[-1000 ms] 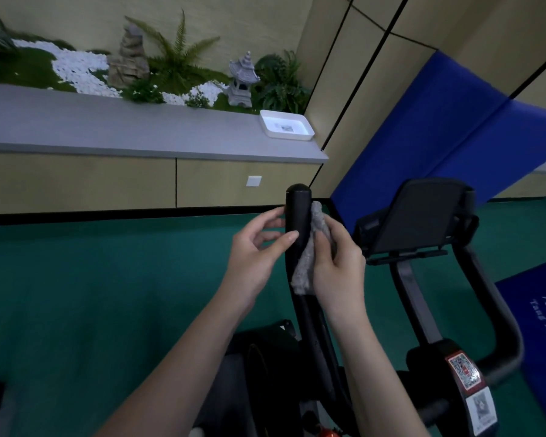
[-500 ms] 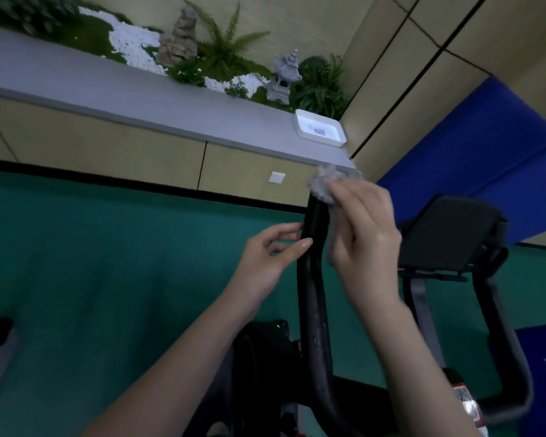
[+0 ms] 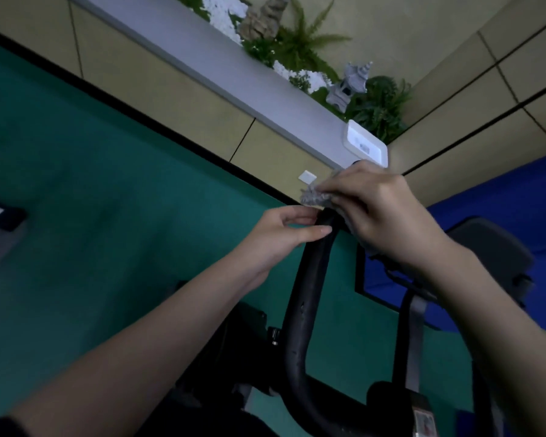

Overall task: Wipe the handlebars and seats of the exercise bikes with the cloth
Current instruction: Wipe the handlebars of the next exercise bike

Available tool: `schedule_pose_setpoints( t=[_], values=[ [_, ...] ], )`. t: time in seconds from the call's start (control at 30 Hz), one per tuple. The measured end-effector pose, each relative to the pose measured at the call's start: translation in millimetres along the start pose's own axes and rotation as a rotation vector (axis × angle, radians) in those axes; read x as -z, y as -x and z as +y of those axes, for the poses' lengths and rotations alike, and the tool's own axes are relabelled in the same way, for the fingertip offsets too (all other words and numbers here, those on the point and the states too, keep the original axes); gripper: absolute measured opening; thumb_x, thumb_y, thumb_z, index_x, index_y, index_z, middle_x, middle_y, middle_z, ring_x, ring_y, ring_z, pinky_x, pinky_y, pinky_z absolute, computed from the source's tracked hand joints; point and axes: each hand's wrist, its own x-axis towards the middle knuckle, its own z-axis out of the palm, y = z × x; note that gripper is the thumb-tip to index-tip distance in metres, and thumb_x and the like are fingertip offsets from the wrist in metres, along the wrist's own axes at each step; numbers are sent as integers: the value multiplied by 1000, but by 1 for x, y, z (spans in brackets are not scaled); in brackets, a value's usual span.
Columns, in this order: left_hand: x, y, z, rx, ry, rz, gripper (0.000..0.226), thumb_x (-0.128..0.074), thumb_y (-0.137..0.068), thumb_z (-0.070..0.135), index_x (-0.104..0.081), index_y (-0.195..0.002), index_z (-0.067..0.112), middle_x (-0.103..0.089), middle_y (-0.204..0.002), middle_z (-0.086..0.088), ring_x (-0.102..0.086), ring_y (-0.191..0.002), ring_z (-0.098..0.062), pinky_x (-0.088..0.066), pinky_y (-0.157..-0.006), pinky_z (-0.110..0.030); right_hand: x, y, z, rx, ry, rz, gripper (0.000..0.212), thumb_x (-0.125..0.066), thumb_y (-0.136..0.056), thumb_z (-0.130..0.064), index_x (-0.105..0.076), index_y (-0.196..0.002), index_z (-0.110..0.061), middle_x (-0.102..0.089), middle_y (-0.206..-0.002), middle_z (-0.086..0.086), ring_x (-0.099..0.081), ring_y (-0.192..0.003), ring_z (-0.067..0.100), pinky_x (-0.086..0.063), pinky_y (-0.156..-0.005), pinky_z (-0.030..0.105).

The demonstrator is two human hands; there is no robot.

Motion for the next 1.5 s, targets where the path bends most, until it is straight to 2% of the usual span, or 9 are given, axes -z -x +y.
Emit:
schedule_pose_setpoints(
  t=[0.17,0.27,0.4,0.57,0.73,0.93,1.1,1.3,1.5],
  values=[
    [-4,1,-8,66,81,21,29,-77,-77,14,-69,-105,15,-71,-106,-6,-65,-105,-21,-48,-95,-31,26,-26,6,53,75,-61,25,-53,-93,-20,-71,-100,-5,-70,-86,13,-61,-87,29,-47,-75,37],
    [-6,0,-10,89,125,27,33,-77,-76,13,-69,-109,11,-72,-106,-7,-65,-107,-22,-46,-102,-36,21,-38,7,57,147,-202,19,-55,-93,-13,-71,-103,-9,-70,-91,11,-59,-91,29,-44,-79,34],
    [-8,-1,-11,123,228,32,19,-77,-75,8,-71,-92,16,-75,-93,-1,-68,-95,-18,-49,-92,-29,10,-53,-1,45,136,-482,24,-54,-90,-7,-70,-106,-14,-72,-99,5,-62,-95,20,-45,-83,28],
    [-9,0,-14,128,265,19,29,-77,-75,10,-71,-104,12,-74,-97,-6,-68,-93,-19,-49,-94,-32,29,-78,14,2,218,-417,21,-57,-87,-8,-72,-100,-13,-73,-93,8,-65,-92,22,-50,-82,34],
    [-10,-1,-14,130,272,36,23,-77,-75,8,-73,-97,15,-74,-99,-6,-68,-94,-20,-49,-95,-31,8,-82,3,-21,223,-721,25,-55,-87,-8,-70,-103,-20,-70,-99,6,-62,-96,21,-50,-88,38],
    [-8,0,-16,137,240,37,35,-80,-73,16,-71,-107,14,-73,-103,-4,-65,-106,-24,-46,-101,-35,33,-100,21,-105,277,-615,23,-56,-88,-6,-71,-99,-20,-68,-93,2,-62,-95,21,-50,-86,38],
    [-8,1,-13,116,209,55,29,-78,-75,12,-70,-103,15,-70,-110,-8,-63,-109,-25,-45,-104,-37,11,-93,8,-80,245,-786,22,-55,-89,-11,-69,-102,-22,-69,-98,3,-61,-95,21,-50,-88,41],
    [-5,6,-8,97,120,4,38,-76,-79,24,-65,-115,15,-68,-113,-4,-62,-109,-17,-43,-103,-32,36,-88,30,-151,185,-515,22,-56,-89,-5,-70,-102,-15,-69,-97,4,-61,-95,19,-45,-84,31],
    [-8,-1,8,-28,-26,20,32,-71,-84,30,-65,-114,23,-65,-110,8,-60,-104,-5,-45,-91,-18,36,-36,36,-465,48,210,26,-49,-90,-2,-69,-103,-11,-65,-91,4,-54,-89,13,-29,-71,12]
  ],
)
